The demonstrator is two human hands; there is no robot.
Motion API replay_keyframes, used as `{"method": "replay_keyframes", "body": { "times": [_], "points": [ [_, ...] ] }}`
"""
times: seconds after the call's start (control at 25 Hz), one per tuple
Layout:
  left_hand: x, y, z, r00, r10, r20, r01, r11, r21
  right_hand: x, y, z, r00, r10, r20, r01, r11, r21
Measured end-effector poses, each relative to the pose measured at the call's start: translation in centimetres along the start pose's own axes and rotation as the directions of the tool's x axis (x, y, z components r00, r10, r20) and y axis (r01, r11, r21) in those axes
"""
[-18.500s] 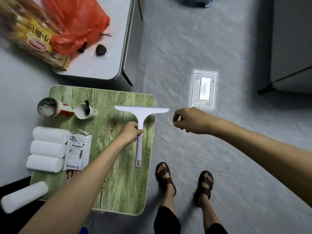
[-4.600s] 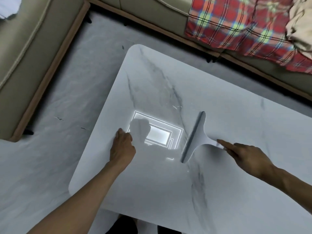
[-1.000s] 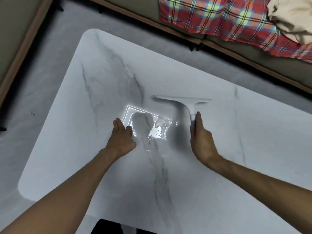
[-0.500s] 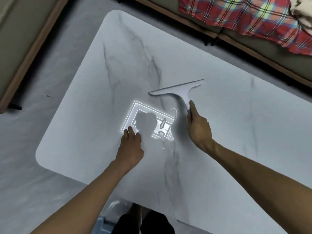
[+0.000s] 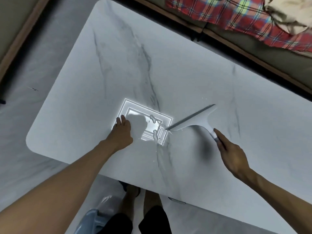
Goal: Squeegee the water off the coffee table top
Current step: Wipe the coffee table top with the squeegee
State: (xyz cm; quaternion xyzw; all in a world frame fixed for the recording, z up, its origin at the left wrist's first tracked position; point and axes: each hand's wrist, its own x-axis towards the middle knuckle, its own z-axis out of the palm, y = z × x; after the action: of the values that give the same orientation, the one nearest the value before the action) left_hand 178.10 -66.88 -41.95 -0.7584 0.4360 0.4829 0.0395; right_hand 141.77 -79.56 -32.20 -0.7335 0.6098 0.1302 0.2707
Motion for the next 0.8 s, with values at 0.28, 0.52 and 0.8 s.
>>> {"method": "replay_keyframes", "body": {
  "times": [0.28,0.52,0.8],
  "points": [
    [-3.6,-5.0,-0.7,0.886,-0.266,-0.38,0.059,0.877,-0.477,1.1,-12.7,5.7,0.75,-0.585,0.309,0.641,0.758,-0.119],
    [-6.8,-7.1,2.5,0.879,-0.344,-0.33,0.169,0.872,-0.46,1.0,-17.8,12.6,0.583,-0.641,0.5,0.786,0.601,-0.145],
    [-4.6,0.2,6.1,0.947,-0.122,-0.298,0.036,0.959,-0.28,5.5,-6.6,4.5,0.794,-0.51,0.332,0.596,0.759,-0.26]
  ]
}}
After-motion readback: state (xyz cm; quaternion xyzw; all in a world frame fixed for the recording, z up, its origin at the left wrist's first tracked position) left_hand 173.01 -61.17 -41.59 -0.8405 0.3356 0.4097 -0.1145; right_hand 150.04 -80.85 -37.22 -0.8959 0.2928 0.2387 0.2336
